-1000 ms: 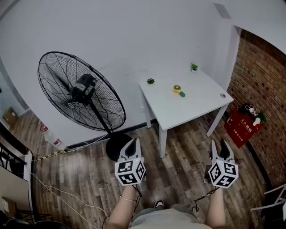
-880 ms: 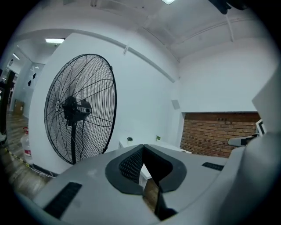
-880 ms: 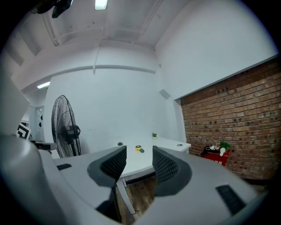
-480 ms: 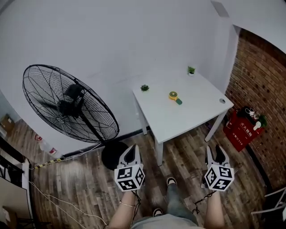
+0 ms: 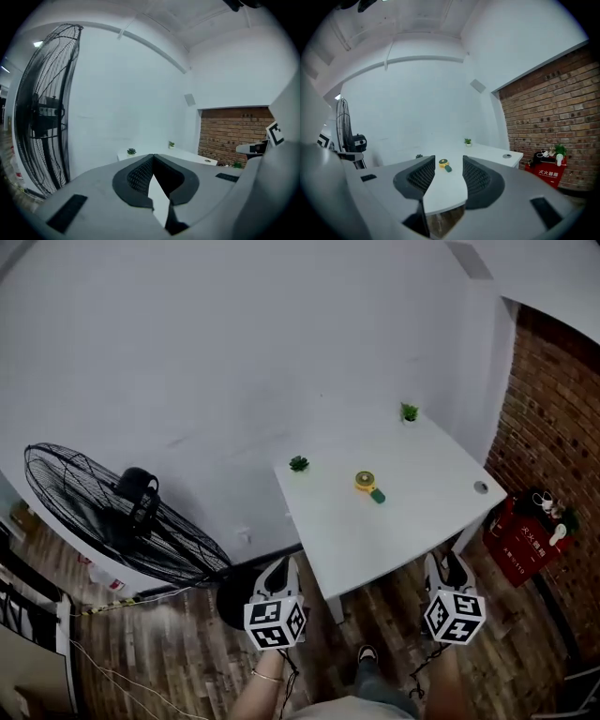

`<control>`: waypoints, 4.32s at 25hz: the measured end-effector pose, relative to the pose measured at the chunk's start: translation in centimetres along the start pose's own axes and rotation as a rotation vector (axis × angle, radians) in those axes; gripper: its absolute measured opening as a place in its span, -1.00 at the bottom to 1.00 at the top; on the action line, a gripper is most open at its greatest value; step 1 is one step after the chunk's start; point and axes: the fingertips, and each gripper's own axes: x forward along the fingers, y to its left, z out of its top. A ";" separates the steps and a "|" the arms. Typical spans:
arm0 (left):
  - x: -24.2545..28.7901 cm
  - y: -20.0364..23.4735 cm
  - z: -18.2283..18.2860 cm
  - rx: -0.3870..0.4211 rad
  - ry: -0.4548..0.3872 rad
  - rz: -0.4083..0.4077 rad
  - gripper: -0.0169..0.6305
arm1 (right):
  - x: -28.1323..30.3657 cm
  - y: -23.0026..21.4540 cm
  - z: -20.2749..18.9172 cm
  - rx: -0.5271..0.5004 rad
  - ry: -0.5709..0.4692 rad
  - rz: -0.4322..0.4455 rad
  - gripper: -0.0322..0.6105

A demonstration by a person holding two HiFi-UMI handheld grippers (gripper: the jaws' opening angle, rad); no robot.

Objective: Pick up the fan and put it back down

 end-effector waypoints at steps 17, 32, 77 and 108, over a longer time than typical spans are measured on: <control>14.5 3.8 0.5 -0.077 0.056 0.157 -0.91 | 19.5 -2.0 2.7 -0.089 0.139 0.112 -0.30; 21.5 7.3 -0.9 -0.125 0.106 0.148 -0.91 | 25.8 0.6 0.8 -0.131 0.228 0.135 -0.29; 24.8 10.7 -13.4 -0.235 0.364 0.186 -0.91 | 35.4 2.1 -13.3 -0.271 0.577 0.241 -0.27; 26.8 13.5 -14.7 -0.277 0.380 0.257 -0.91 | 41.5 4.1 -15.5 -0.384 0.674 0.337 -0.25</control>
